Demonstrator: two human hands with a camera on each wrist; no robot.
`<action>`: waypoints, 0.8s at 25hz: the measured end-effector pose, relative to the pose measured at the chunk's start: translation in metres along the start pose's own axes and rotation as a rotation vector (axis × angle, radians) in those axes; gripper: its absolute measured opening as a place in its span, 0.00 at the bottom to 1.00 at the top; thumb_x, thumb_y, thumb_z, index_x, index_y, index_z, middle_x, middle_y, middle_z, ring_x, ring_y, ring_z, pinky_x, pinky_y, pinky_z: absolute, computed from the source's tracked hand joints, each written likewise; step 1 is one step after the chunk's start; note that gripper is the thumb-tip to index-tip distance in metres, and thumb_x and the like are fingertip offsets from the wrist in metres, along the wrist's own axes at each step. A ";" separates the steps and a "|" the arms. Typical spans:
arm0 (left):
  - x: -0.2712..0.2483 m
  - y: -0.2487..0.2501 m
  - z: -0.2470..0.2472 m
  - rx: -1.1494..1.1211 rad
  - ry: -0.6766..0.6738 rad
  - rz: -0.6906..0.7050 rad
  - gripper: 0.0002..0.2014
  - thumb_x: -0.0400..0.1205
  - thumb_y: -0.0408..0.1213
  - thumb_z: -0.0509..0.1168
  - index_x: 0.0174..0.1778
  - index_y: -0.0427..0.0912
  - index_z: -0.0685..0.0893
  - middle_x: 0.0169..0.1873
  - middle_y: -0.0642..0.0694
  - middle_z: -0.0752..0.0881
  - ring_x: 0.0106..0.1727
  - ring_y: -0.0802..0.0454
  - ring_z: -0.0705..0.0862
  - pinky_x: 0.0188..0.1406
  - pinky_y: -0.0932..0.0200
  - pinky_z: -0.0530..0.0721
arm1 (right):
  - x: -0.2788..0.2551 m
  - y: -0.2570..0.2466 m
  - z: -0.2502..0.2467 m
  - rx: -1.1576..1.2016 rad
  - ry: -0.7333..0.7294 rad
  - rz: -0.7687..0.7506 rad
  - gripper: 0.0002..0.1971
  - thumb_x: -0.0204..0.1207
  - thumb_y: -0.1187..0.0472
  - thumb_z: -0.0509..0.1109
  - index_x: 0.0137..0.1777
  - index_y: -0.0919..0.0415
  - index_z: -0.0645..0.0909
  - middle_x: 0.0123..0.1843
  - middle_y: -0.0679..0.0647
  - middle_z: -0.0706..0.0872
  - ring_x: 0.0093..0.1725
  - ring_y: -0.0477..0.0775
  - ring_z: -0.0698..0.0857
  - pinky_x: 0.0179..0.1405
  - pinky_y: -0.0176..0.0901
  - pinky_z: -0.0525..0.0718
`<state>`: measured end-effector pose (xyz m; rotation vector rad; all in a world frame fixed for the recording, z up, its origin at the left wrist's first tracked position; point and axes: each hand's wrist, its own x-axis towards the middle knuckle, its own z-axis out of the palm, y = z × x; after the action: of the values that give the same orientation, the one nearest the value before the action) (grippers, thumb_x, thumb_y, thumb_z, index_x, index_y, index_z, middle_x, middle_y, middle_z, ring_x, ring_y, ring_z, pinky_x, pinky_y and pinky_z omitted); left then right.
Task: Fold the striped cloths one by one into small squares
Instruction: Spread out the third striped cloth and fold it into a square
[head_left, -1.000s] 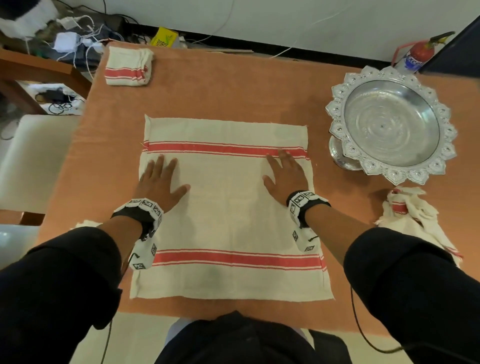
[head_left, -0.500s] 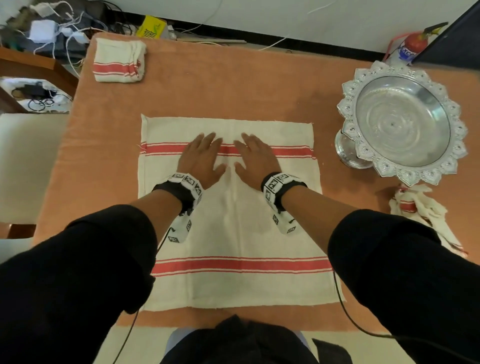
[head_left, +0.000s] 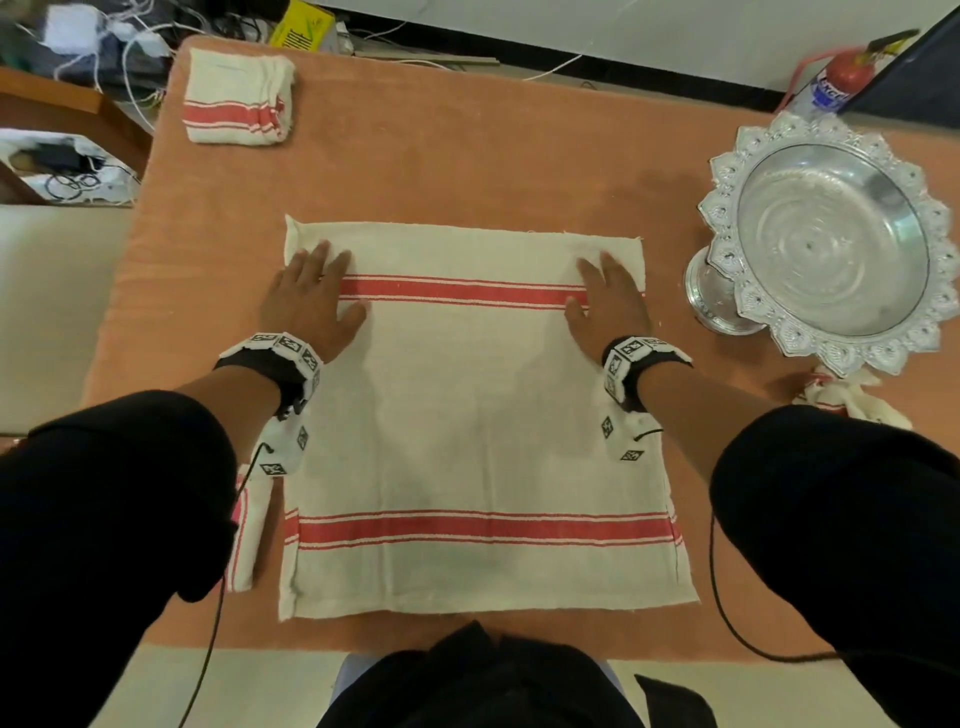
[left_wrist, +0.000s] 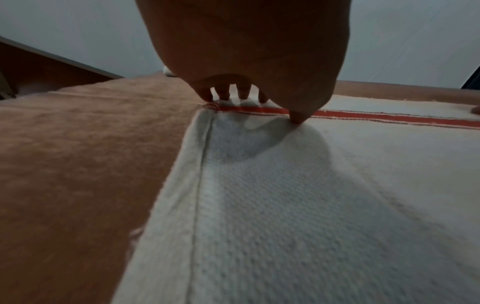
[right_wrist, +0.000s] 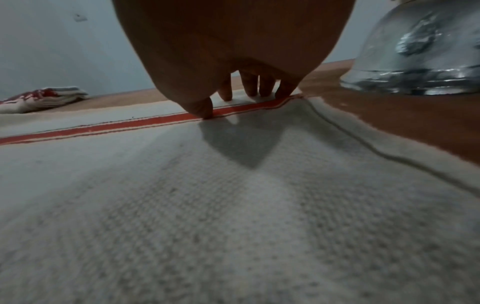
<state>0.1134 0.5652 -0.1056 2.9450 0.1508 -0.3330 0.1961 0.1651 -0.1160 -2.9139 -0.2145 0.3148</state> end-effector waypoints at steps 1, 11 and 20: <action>0.002 -0.004 -0.001 0.009 -0.018 0.001 0.37 0.86 0.59 0.59 0.89 0.49 0.57 0.90 0.40 0.57 0.90 0.35 0.57 0.86 0.33 0.62 | -0.001 0.007 -0.003 0.000 -0.013 0.009 0.32 0.85 0.48 0.60 0.88 0.54 0.61 0.90 0.61 0.57 0.88 0.63 0.57 0.85 0.62 0.64; -0.065 0.093 0.006 0.005 -0.075 0.260 0.35 0.86 0.52 0.64 0.87 0.41 0.65 0.89 0.37 0.62 0.89 0.34 0.59 0.87 0.34 0.59 | -0.084 -0.075 0.006 -0.031 -0.106 -0.382 0.31 0.85 0.49 0.63 0.86 0.58 0.66 0.89 0.63 0.61 0.87 0.66 0.62 0.83 0.63 0.66; -0.192 0.088 0.062 0.058 -0.106 0.300 0.48 0.82 0.71 0.55 0.92 0.48 0.50 0.92 0.46 0.45 0.92 0.42 0.44 0.90 0.37 0.51 | -0.202 -0.058 0.038 -0.130 -0.153 -0.544 0.35 0.80 0.45 0.65 0.86 0.55 0.65 0.90 0.59 0.59 0.88 0.62 0.59 0.85 0.61 0.62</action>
<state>-0.0755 0.4524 -0.1065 2.9363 -0.3167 -0.4524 -0.0143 0.1949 -0.1003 -2.8027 -1.0579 0.4387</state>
